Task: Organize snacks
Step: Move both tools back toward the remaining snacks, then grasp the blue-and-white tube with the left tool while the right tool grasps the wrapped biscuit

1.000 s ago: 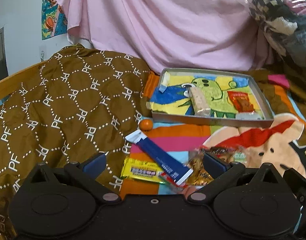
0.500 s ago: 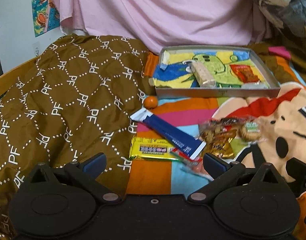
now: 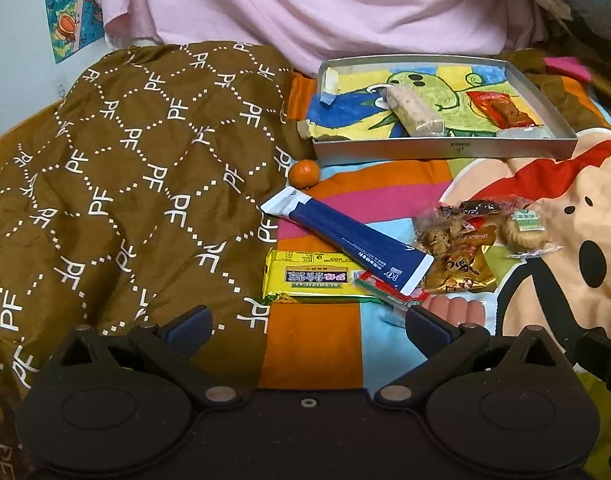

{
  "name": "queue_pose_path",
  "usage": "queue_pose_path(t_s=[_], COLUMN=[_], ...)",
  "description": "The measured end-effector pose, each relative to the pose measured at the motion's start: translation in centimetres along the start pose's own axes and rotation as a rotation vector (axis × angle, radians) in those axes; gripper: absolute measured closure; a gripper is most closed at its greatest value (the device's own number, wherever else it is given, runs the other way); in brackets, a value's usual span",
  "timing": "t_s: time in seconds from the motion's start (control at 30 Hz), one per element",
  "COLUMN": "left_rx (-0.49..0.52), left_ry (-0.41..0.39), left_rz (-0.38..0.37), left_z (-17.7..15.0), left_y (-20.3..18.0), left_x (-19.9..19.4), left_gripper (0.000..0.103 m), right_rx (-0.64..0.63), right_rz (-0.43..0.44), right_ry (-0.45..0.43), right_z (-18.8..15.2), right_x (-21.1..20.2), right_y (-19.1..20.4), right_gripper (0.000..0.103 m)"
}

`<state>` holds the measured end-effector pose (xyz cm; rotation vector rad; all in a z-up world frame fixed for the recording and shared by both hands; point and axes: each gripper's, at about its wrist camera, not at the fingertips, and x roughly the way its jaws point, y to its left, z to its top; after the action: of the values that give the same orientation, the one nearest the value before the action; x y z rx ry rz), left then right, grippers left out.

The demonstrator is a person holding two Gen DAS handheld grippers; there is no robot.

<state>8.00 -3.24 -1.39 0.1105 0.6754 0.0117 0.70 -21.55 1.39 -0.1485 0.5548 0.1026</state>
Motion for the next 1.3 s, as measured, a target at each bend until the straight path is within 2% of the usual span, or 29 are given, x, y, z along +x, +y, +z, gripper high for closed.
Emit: queue_pose_path(t_s=[0.33,0.63,1.0,1.3], left_rx=[0.002,-0.022,-0.055,-0.093], left_ry=[0.019,0.000,0.002,0.015], left_rz=[-0.014,-0.026,-0.018,0.028], left_z=[0.4,1.9,4.8,6.2], left_y=[-0.2,-0.6,-2.3,-3.3], left_x=[1.5,3.1,5.6,7.9], left_gripper=[0.001,0.001,0.001,0.001], right_rx=[-0.056,-0.101,-0.131,-0.122], right_rz=[-0.015,0.019,0.015,0.047], right_ry=[0.043,0.042,0.024,-0.052], right_z=[0.9,2.9,4.9,5.7], right_x=[1.3,3.3,6.9,9.5], right_y=[-0.3,-1.9,-4.5,-4.8], right_gripper=[0.000,0.000,0.000,0.000])
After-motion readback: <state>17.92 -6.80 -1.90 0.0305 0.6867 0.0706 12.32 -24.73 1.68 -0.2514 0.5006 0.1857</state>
